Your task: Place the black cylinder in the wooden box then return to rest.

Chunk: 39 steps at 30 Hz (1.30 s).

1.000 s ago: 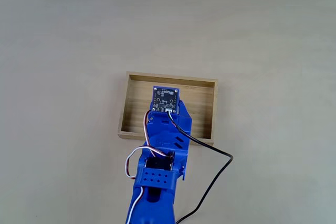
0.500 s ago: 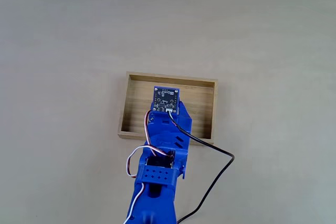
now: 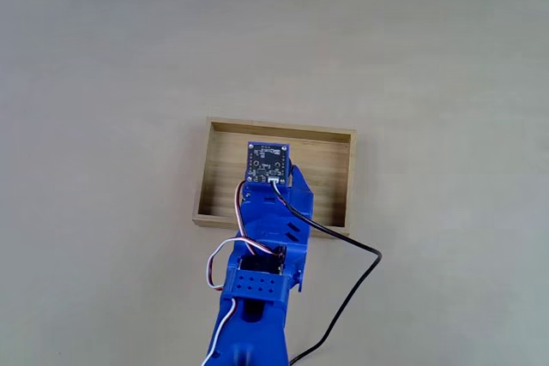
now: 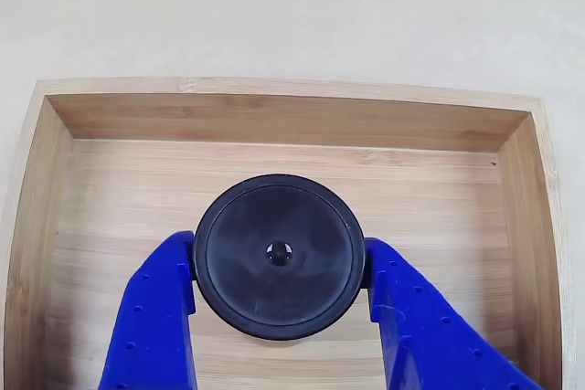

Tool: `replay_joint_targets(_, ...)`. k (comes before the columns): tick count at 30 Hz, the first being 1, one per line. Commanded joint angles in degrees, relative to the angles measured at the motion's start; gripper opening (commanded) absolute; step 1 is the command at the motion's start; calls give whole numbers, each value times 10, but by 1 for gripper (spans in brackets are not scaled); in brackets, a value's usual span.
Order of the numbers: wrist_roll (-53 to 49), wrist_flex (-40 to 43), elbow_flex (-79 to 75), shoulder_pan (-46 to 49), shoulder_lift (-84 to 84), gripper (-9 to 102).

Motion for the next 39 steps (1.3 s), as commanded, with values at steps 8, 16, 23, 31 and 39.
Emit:
replay_joint_targets(8,13,-21,-11,9,-24,30)
replay_joint_targets(16,47,-20,-4,18,-60,33)
replay_joint_targets(23,66,-14,3,25,-84,34)
replay_joint_targets(31,56,20,3,16,-140,34)
replay_joint_targets(39,18,112,3,5,-246,34)
